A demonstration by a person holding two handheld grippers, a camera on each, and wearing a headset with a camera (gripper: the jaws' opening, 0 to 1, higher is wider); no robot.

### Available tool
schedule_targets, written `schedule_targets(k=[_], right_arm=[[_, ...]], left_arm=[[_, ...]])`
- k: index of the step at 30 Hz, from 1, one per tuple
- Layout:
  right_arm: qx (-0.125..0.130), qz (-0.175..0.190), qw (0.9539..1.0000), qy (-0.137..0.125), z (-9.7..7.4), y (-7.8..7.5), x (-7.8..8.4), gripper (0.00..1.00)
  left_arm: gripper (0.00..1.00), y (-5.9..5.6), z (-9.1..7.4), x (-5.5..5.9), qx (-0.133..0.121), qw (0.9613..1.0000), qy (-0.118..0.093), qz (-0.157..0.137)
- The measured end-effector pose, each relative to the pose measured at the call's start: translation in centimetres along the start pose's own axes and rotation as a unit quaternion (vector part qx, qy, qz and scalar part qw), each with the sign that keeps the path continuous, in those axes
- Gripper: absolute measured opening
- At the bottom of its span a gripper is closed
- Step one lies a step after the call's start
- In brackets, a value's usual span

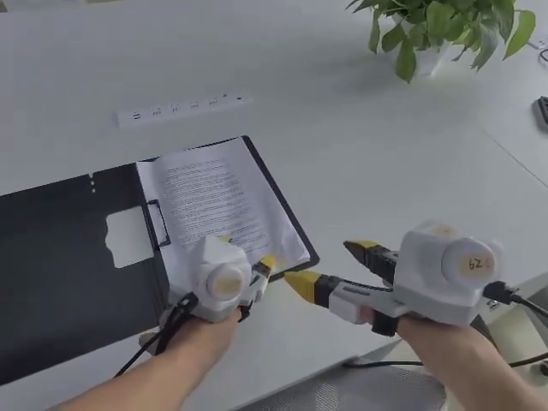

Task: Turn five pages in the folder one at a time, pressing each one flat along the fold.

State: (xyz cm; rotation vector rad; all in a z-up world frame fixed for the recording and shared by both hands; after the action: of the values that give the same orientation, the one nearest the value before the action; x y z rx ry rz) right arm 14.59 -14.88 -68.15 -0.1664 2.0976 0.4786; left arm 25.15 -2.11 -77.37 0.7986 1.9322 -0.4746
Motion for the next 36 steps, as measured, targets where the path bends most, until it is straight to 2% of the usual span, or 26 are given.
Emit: schedule_targets(k=[11, 13, 15, 20, 23, 27, 36], right_arm=[[-0.004, 0.0, 1.0, 0.003, 0.4, -0.1, 0.1, 0.67], [-0.003, 0.0, 0.9999, 0.01, 0.7, -0.1, 0.1, 0.66], [-0.005, 0.0, 0.9999, 0.01, 0.8, -0.1, 0.1, 0.66], [-0.005, -0.001, 0.9998, 0.017, 1.6, -0.3, 0.0, 0.63], [-0.006, -0.002, 0.9994, 0.035, 2.5, -0.6, 0.2, 0.59], [-0.008, 0.003, 0.999, 0.043, 3.6, -1.0, 0.0, 0.56], [0.007, 0.041, 0.9975, 0.058, 6.1, -2.7, 0.1, 0.48]], left_arm=[[0.28, 0.2, 0.0, 0.0, -0.001, 1.0, 0.004, 0.005], [0.16, 1.0, 0.0, 0.0, -0.016, 0.9998, 0.007, 0.012], [0.12, 1.1, 0.1, 0.0, -0.012, 0.9996, 0.009, 0.026], [0.12, 1.1, 0.0, -0.1, -0.011, 0.9995, 0.011, 0.029], [0.09, 1.1, 0.2, 0.0, -0.016, 0.9993, 0.011, 0.032], [0.06, 1.4, 0.2, -0.1, -0.019, 0.9989, 0.014, 0.041], [0.04, 1.7, 0.4, -0.2, -0.021, 0.9987, 0.019, 0.041]])
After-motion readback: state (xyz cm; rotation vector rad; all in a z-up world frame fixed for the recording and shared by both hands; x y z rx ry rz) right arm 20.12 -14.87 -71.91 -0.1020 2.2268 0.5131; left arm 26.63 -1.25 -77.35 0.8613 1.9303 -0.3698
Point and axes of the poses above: the centre of the closed fingertips' face, and the gripper's own axes: z roughly forward along the fingers, y roughly to its left, x roughly out of its underside, the point moved 8 cm from there along -z, roughly backward along the fingers, and after that the axes turned 2 degrees about y, right-handed, at the moved point
